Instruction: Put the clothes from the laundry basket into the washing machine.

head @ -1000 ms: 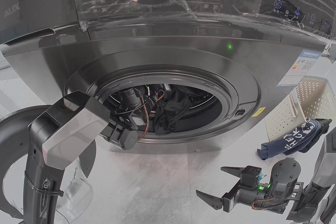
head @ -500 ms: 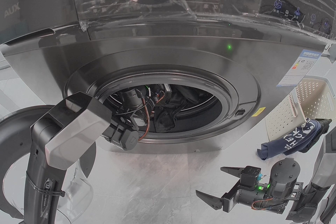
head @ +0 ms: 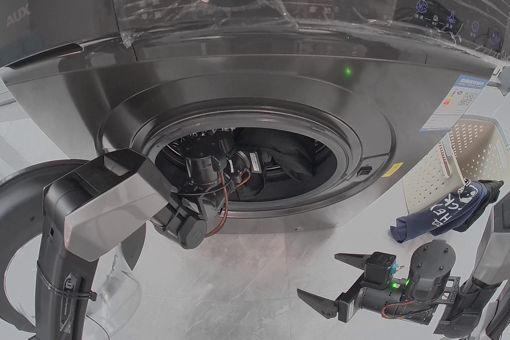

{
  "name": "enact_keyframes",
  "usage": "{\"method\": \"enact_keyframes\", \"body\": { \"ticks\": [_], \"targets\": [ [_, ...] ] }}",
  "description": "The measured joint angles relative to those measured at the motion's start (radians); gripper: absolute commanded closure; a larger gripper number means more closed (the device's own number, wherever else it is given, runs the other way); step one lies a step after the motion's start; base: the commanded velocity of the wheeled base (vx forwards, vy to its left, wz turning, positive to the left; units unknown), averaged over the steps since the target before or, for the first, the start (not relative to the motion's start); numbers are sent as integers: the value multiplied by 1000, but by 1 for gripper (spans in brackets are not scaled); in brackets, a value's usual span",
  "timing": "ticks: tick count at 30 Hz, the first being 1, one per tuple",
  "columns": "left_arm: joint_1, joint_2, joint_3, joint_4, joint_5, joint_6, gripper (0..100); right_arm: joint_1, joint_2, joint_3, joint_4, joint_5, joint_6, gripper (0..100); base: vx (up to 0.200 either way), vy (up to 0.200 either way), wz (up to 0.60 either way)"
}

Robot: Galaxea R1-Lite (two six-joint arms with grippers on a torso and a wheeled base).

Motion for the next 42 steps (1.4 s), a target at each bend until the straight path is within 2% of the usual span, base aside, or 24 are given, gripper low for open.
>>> {"method": "enact_keyframes", "body": {
  "ticks": [6,18,23,27,34,42],
  "targets": [
    [-11,-16,51,6,-8,1,0,0,0,0,0,1,0,0,0,0,0],
    [-15,3,-8,21,-4,1,0,10,1,-2,0,0,0,0,0,0,0],
    [-24,-17,17,16,-1,0,0,9,1,0,0,0,0,0,0,0,0],
    [-43,-63,127,10,1,2,0,8,1,1,0,0,0,0,0,0,0],
    [-91,-194,423,-30,2,9,0,3,-7,9,0,0,0,0,0,0,0],
    [-150,-364,732,-127,-1,11,0,-4,-31,24,1,-2,-1,0,0,0,0]
  ]
}}
